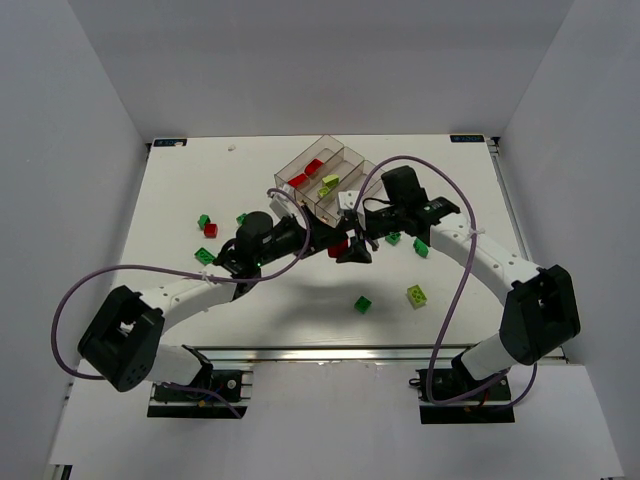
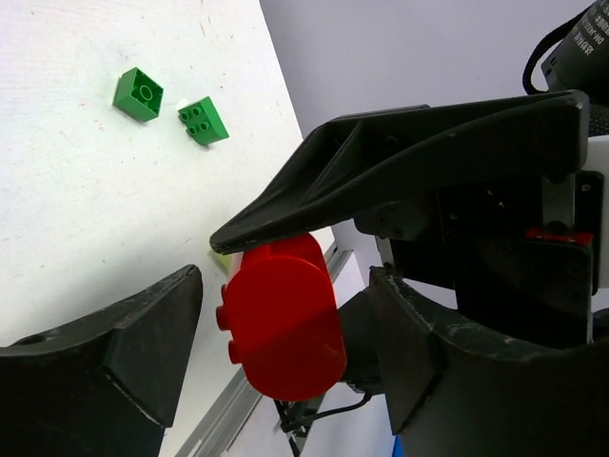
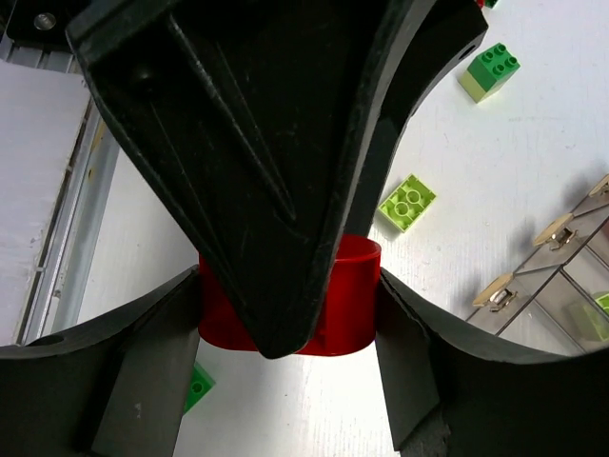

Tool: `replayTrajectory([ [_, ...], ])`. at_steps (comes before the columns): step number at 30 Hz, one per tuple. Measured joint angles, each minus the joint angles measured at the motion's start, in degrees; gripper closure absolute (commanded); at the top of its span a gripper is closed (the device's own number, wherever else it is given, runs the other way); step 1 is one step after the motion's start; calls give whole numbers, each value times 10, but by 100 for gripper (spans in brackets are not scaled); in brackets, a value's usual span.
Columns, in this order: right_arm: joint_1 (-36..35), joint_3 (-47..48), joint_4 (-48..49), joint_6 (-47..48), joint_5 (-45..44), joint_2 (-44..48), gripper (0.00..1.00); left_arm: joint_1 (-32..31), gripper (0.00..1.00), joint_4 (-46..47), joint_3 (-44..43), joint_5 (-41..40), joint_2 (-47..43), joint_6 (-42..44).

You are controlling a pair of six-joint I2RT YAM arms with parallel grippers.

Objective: Sort the legos into containers by color

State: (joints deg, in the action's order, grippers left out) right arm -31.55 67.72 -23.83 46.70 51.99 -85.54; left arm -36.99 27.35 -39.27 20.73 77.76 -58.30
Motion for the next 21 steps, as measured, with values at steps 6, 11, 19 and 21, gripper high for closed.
replayTrajectory([
  [6, 0, -2, 13, -13, -8, 0, 80, -4, 46, -4, 0, -1, 4, 3],
  [11, -1, -8, 26, -13, -20, 1, 62, -3, 78, -16, -8, -4, 9, -3],
  [19, -3, -18, 42, -31, -52, 9, 11, -3, 88, -99, -59, -8, 14, 47],
  [21, -3, -21, 45, -42, -71, 9, 11, -2, 89, -138, -87, -16, 14, 72],
])
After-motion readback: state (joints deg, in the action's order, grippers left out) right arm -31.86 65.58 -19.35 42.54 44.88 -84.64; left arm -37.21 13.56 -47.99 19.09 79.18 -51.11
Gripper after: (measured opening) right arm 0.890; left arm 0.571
